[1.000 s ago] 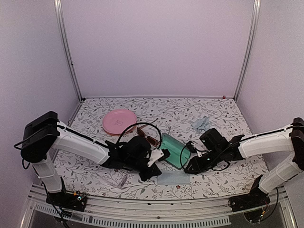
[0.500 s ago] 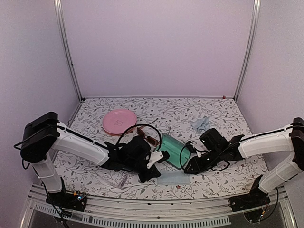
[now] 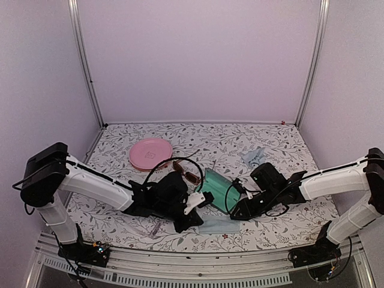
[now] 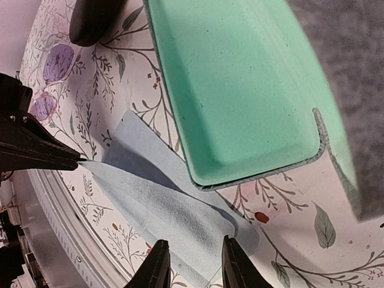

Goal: Organize the sunglasses
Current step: Adjust the glasses cleaning cloth at the center of the board.

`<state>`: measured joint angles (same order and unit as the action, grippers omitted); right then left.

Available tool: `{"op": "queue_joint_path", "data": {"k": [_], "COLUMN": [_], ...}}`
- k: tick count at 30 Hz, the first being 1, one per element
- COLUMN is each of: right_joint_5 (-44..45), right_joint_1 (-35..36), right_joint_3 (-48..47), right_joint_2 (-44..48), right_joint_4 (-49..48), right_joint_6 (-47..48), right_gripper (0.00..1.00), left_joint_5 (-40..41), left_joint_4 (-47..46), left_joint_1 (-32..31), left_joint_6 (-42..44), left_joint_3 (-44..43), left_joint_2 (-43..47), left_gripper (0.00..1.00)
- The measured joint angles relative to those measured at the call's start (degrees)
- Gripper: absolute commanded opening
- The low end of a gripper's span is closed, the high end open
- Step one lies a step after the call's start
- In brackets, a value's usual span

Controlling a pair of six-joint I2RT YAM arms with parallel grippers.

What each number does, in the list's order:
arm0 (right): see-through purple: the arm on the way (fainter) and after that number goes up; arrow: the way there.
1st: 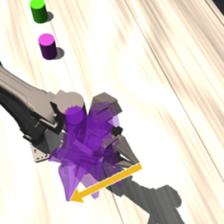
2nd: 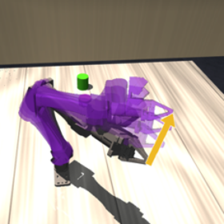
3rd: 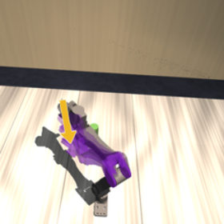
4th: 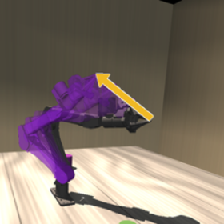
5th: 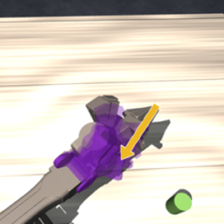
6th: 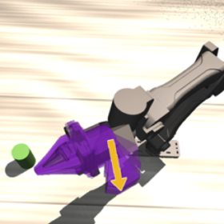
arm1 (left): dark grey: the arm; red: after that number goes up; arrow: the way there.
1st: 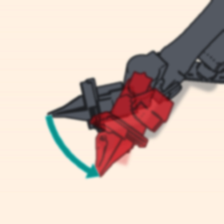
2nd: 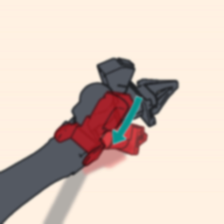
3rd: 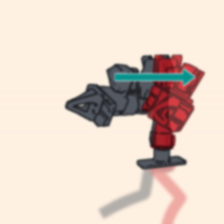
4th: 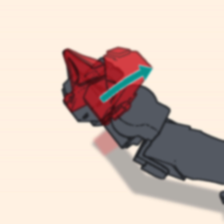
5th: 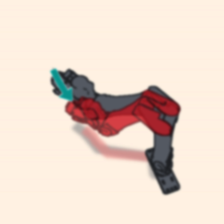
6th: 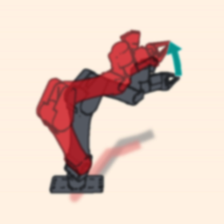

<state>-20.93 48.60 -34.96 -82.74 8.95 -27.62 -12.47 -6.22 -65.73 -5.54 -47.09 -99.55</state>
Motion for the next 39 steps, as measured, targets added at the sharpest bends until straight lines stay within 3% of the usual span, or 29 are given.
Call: {"op": "queue_joint_path", "data": {"k": [39], "right_joint_5": [0.3], "right_joint_1": [1.0], "right_joint_3": [-0.9], "right_joint_2": [-4.8], "right_joint_4": [-4.0], "right_joint_6": [-0.6], "right_gripper": [0.32], "left_joint_5": [-3.8], "left_joint_4": [-1.7], "left_joint_1": [-1.3], "left_joint_6": [1.3], "left_joint_3": [1.1], "left_joint_2": [1.6], "left_gripper": [0.00]}}
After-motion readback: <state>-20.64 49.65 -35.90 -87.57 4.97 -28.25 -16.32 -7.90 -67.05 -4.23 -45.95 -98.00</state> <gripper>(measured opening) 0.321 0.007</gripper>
